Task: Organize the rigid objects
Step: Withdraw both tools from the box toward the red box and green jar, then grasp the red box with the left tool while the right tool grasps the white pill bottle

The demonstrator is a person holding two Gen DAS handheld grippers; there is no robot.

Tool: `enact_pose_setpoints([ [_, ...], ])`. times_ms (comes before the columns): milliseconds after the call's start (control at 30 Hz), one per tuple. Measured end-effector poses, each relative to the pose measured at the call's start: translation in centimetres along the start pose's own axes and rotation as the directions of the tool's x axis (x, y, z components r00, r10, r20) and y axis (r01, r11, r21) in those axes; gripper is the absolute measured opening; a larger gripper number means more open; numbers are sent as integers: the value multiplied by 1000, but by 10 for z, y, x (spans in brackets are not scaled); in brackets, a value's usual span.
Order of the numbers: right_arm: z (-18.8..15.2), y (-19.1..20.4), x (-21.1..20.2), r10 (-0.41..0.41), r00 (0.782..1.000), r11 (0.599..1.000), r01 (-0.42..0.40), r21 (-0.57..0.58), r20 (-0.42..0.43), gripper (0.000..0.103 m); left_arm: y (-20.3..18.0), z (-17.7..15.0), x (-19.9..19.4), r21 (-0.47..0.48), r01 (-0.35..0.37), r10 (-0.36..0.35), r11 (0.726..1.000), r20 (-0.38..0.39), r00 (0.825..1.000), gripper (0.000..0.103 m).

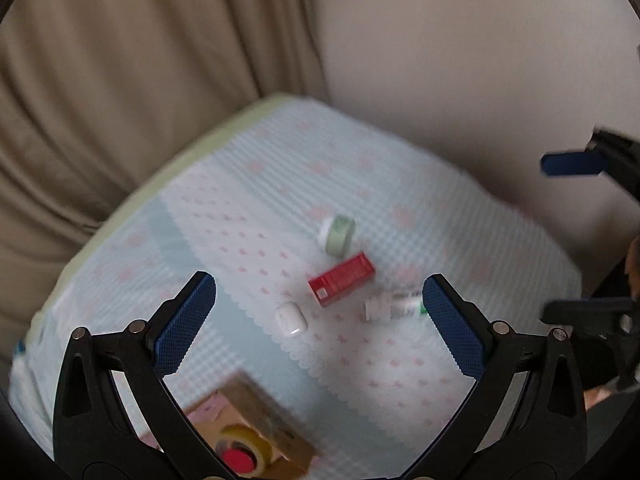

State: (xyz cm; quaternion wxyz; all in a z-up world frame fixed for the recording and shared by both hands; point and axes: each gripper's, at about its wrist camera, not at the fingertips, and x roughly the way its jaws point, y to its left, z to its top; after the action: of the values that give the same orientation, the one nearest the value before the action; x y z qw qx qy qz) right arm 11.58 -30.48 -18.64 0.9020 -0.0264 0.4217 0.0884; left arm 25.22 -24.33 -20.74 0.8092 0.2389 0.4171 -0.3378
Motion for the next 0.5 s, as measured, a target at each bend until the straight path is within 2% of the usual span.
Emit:
enact_pose_setpoints([
  [167,-19,-13,52,10,997,999,-14,-47,-73,103,1,5,87,72,81,-71,994,-130,989,103],
  [267,-31,-17,87,5,992,996,-16,-90,-123,103,-3,2,138,133,131,-101,982,-211,972,98],
  [333,-41,-17,114,-12,987,991,-10,-133,-162,102,-4,0,173,158,176,-126,972,-281,951,93],
  [367,-45,-18,125,-20,984,989,-7,-149,-177,97,-4,-2,192,168,205,-144,964,-318,937,91],
  [500,-65,-15,180,-48,952,977,-18,-213,-302,84,-11,-11,242,199,272,-175,941,-400,900,84],
])
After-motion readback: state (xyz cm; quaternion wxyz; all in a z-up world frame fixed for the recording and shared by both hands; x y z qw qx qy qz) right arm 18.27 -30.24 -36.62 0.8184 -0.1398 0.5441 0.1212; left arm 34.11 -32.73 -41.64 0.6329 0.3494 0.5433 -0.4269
